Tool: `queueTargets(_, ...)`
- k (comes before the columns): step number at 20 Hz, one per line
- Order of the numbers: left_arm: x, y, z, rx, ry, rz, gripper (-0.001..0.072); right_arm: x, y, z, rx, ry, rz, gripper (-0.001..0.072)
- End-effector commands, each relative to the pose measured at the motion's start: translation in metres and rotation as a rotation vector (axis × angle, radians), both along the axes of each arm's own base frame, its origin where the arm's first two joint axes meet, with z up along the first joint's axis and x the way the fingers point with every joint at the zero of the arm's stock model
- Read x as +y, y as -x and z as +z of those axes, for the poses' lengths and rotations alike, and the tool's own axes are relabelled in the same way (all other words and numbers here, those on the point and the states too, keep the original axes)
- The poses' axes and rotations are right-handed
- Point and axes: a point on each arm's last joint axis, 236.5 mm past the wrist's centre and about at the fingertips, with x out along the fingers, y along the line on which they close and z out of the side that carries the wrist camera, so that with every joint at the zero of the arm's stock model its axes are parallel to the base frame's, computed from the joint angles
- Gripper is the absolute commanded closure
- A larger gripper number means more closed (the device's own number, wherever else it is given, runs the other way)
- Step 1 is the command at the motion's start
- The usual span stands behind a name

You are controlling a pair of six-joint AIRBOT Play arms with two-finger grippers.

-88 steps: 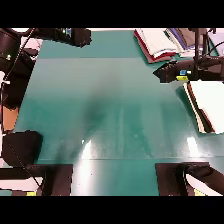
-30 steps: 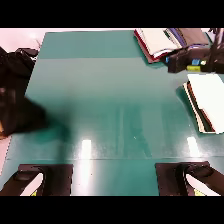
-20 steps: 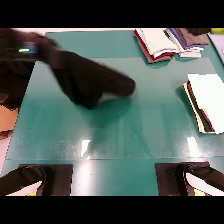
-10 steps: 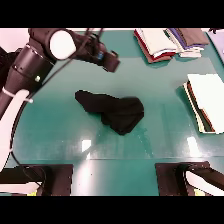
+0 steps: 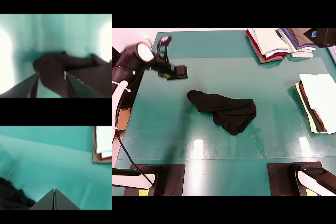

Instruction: Fold the shirts.

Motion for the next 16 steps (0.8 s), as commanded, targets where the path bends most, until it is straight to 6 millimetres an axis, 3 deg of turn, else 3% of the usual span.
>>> queueTargets(1, 0.015, 0.014, -0.053, 0.105, 0.143, 0.144, 0.0310, 0.001, 0.000, -0.016, 0.035, -0.007, 0.001, 0.0687)
queueTargets(4, 0.009, 0.021, -0.072, 0.142, 0.180, 0.170, 0.0289, 0.001, -0.001, -0.028, 0.062, -0.005, 0.002, 0.0687)
queueTargets(5, 0.005, 0.021, -0.074, 0.155, 0.203, 0.177, 0.0111, 0.001, -0.001, -0.030, 0.068, -0.005, 0.002, 0.0687)
queueTargets(6, 0.000, 0.021, -0.075, 0.168, 0.236, 0.185, 0.0021, 0.001, 0.000, -0.029, 0.067, -0.005, 0.002, 0.0687)
queueTargets(11, -0.032, 0.022, -0.079, 0.201, 0.354, 0.132, 0.0021, 0.002, 0.000, -0.029, 0.065, -0.005, 0.004, 0.0687)
queueTargets(12, -0.039, 0.021, -0.078, 0.193, 0.364, 0.118, 0.0049, 0.002, -0.001, -0.029, 0.065, -0.005, 0.004, 0.0687)
queueTargets(13, -0.041, 0.018, -0.076, 0.174, 0.368, 0.114, 0.0195, 0.002, -0.001, -0.029, 0.066, -0.004, 0.003, 0.0687)
queueTargets(14, -0.042, 0.012, -0.073, 0.151, 0.380, 0.129, 0.0419, 0.001, 0.000, -0.031, 0.073, 0.002, 0.002, 0.0687)
queueTargets(15, -0.042, 0.006, -0.067, 0.132, 0.398, 0.145, 0.0690, -0.001, 0.001, -0.036, 0.091, 0.012, 0.002, 0.0687)
queueTargets(16, -0.040, 0.000, -0.060, 0.113, 0.408, 0.149, 0.0682, -0.003, 0.004, -0.047, 0.139, 0.018, 0.005, 0.0687)
